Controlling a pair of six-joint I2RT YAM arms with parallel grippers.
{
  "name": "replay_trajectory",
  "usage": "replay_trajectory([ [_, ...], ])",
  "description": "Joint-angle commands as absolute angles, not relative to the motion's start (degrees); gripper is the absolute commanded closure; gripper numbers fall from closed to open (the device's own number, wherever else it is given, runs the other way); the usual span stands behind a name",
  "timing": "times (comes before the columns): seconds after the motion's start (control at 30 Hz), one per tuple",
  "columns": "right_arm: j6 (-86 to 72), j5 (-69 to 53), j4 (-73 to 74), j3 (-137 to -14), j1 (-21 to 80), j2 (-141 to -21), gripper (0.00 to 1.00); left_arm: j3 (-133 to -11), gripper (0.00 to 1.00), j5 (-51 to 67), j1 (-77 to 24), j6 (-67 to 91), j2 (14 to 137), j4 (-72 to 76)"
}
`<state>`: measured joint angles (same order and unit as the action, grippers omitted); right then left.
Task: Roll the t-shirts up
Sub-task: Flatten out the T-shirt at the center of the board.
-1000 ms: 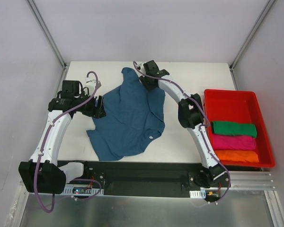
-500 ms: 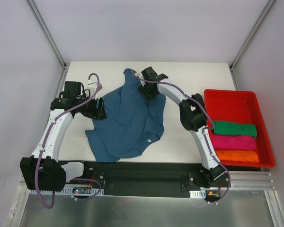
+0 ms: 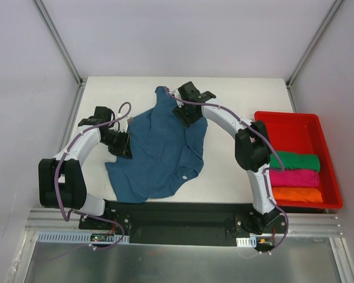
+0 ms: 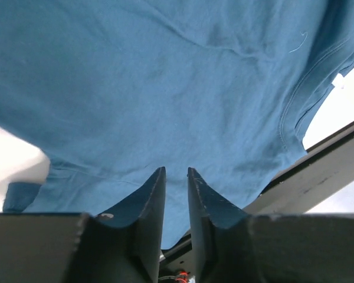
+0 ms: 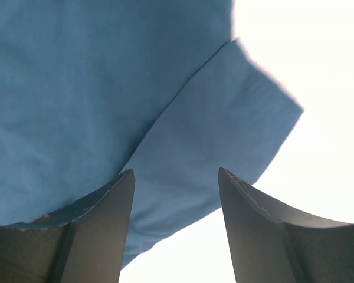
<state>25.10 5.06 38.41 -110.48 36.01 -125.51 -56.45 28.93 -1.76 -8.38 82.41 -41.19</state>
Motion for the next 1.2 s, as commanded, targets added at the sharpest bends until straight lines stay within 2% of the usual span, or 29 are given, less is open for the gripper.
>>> replay_trajectory([
  [0.0, 24.0, 3.8, 41.6, -105.0, 38.0, -121.2, 0.38, -58.6, 0.8, 31.9, -1.2, -7.6, 83.9, -41.9],
  [0.13, 22.8, 2.6, 42.3, -104.3, 39.0, -122.2, 0.38, -58.7, 0.62, 31.7, -1.2, -7.6, 84.2, -41.9],
  [0.2, 22.4, 3.0, 42.4, -105.1, 39.5, -123.1, 0.38, -58.2, 0.61, 31.6, -1.2, -7.7, 83.9, -41.8],
  [0.47, 22.1, 5.6, 42.3, -106.0, 39.8, -125.5, 0.45, -56.5, 0.6, 31.6, -1.2, -8.1, 81.5, -41.9],
  [0.53, 22.2, 6.3, 42.2, -105.9, 39.9, -125.7, 0.51, -56.5, 0.6, 31.5, -1.2, -8.1, 81.1, -41.8],
  [0.57, 22.1, 6.9, 42.1, -105.9, 39.9, -125.7, 0.58, -56.6, 0.6, 31.3, -1.2, -8.2, 80.9, -41.9],
  [0.63, 22.1, 8.0, 42.2, -106.1, 39.7, -125.6, 0.64, -56.6, 0.6, 31.2, -1.2, -8.2, 80.9, -41.8],
  [0.67, 22.1, 8.2, 42.3, -106.3, 39.5, -125.2, 0.71, -56.8, 0.6, 31.2, -1.2, -8.3, 80.9, -41.9],
  [0.77, 22.2, 8.5, 42.7, -106.3, 38.3, -122.7, 0.79, -56.7, 0.6, 31.3, -1.2, -8.3, 81.3, -41.9],
  [0.83, 22.1, 7.3, 43.7, -105.6, 36.7, -120.3, 0.81, -56.5, 0.61, 31.4, -1.3, -8.4, 81.9, -41.8],
  [0.93, 19.9, 5.7, 44.4, -100.9, 33.6, -113.7, 0.82, -56.7, 0.69, 32.1, -1.3, -8.3, 83.6, -41.8],
  [1.1, 18.7, 4.7, 44.7, -88.5, 25.0, -103.6, 0.86, -59.5, 0.72, 33.3, -1.5, -7.7, 86.3, -42.0],
  [1.17, 18.8, 4.0, 44.6, -85.1, 21.3, -102.2, 0.83, -60.6, 0.71, 33.7, -1.6, -7.6, 87.3, -42.4],
])
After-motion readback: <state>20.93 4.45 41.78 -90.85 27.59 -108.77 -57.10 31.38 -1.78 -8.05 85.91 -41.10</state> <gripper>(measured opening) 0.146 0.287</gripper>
